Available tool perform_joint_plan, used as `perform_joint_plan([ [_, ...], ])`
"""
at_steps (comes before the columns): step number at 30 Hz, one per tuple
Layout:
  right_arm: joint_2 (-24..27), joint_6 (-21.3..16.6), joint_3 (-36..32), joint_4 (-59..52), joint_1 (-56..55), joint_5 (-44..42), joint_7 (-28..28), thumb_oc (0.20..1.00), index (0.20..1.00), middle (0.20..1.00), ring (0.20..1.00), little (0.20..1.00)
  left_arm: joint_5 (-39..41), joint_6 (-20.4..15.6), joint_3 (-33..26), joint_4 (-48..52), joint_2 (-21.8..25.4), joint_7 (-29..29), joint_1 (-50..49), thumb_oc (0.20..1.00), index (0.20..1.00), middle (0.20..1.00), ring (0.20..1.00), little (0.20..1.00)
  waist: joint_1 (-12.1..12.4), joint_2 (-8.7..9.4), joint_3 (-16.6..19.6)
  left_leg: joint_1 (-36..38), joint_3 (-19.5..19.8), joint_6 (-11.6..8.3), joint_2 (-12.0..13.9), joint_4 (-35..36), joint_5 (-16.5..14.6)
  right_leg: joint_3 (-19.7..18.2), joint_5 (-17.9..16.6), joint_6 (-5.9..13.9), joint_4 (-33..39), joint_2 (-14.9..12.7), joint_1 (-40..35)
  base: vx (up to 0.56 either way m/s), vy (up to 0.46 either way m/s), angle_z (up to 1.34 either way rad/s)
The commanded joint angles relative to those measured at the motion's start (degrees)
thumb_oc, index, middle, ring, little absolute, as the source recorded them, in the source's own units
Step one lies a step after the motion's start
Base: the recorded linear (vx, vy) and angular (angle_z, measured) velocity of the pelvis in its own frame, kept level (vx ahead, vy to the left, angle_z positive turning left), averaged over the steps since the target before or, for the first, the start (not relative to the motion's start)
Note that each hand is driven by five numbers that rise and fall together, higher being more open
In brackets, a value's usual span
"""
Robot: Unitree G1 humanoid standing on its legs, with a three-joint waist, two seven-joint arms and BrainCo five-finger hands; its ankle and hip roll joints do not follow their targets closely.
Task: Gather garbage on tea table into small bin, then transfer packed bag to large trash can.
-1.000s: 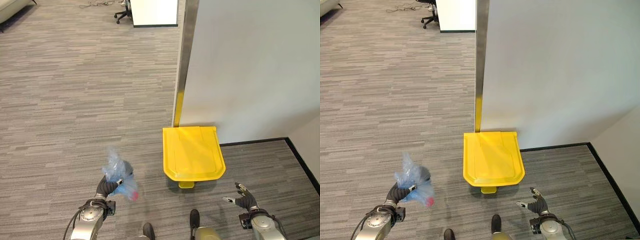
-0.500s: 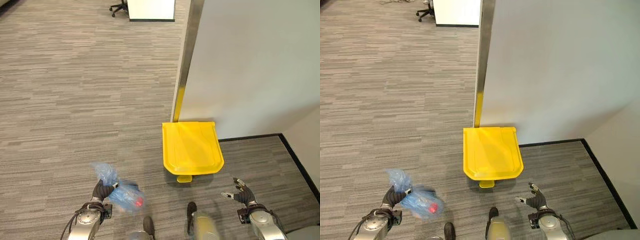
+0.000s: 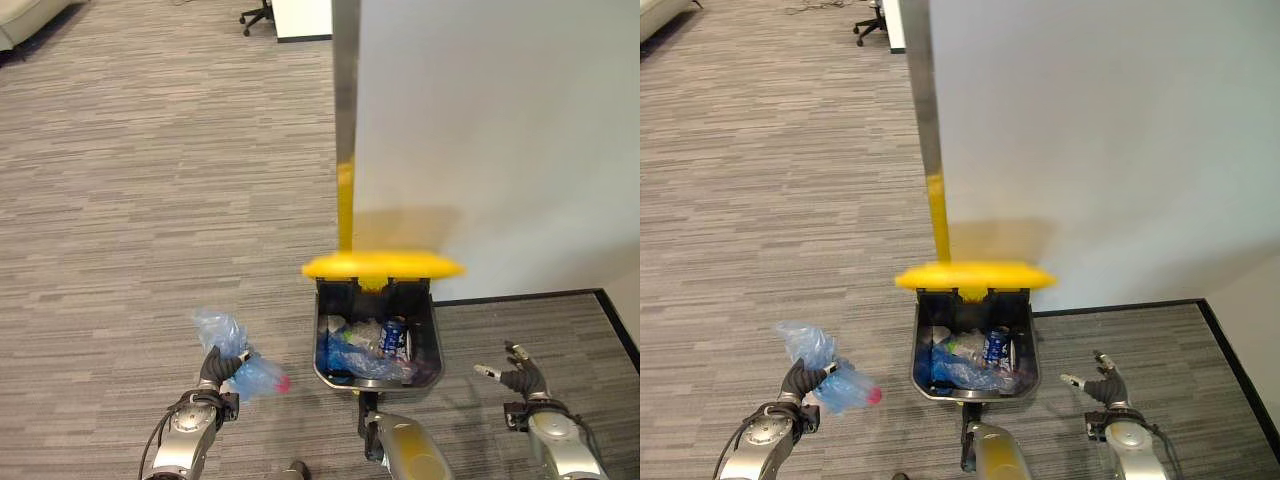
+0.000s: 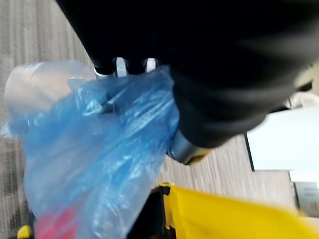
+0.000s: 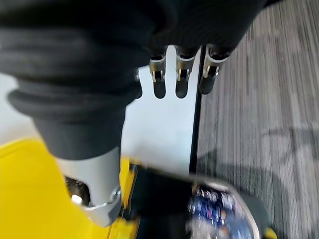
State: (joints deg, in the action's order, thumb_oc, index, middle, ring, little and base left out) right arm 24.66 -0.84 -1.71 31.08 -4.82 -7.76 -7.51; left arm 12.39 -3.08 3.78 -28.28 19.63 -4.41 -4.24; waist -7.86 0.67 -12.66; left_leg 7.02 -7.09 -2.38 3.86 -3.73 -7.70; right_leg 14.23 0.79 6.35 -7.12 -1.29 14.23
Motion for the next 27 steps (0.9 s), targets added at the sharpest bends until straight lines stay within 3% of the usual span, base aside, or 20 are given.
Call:
perform_joint_plan([
  [1, -0.6, -1.5, 2.5, 1.0, 0.6, -0.4, -0.3, 1.0, 1.0, 1.0, 1.0, 1.0, 0.7, -3.5, -1.8, 2.5, 3.0, 0.6, -0.9, 0.2, 0.2, 0.2, 0.2, 0.2, -0.2, 2.34, 3.3, 2.6, -0.2, 2.84, -8.3, -1.2, -7.8, -4.9, -9.6, 2.65, 8.5, -3.3, 0.5, -0.03, 0.002, -0.2],
  [12, -2.2, -1.2, 14.3, -0.6, 7.9, 3.8, 4.0, 1.0, 1.0, 1.0, 1.0, 1.0, -1.6, -3.6, 2.5, 4.2, 3.4, 3.1, 1.2, 0.2, 0.2, 0.2, 0.2, 0.2, 2.0, 1.63, 1.3, 0.4, 1.1, 3.82, -9.6, -1.5, -7.7, -5.7, -10.3, 2.72, 7.4, -5.1, 3.2, -0.02, 0.011, -0.03],
  [19, -2.6, -1.9, 22.3, -3.2, 20.3, 4.7, 3.3, 1.0, 1.0, 1.0, 1.0, 1.0, -0.5, -5.0, 6.8, 4.8, 4.2, 2.5, 7.3, 0.2, 0.2, 0.2, 0.2, 0.2, 4.5, 1.46, -1.8, -5.7, 1.8, 3.76, -10.4, -5.8, -8.0, -5.2, -10.6, 2.32, 6.2, -6.8, 6.7, -0.05, -0.018, 0.2],
  [27, -0.2, -2.5, 20.5, -6.2, 24.5, 2.7, 0.7, 1.0, 1.0, 1.0, 1.0, 1.0, 0.6, -5.8, 8.7, 5.6, 5.3, 2.2, 9.9, 0.2, 0.2, 0.2, 0.2, 0.2, 4.6, 2.37, -2.6, -7.3, 0.9, 3.76, -10.1, -6.9, -8.3, -5.3, -11.0, 2.47, 5.7, -7.1, 8.0, -0.01, -0.022, 0.1],
])
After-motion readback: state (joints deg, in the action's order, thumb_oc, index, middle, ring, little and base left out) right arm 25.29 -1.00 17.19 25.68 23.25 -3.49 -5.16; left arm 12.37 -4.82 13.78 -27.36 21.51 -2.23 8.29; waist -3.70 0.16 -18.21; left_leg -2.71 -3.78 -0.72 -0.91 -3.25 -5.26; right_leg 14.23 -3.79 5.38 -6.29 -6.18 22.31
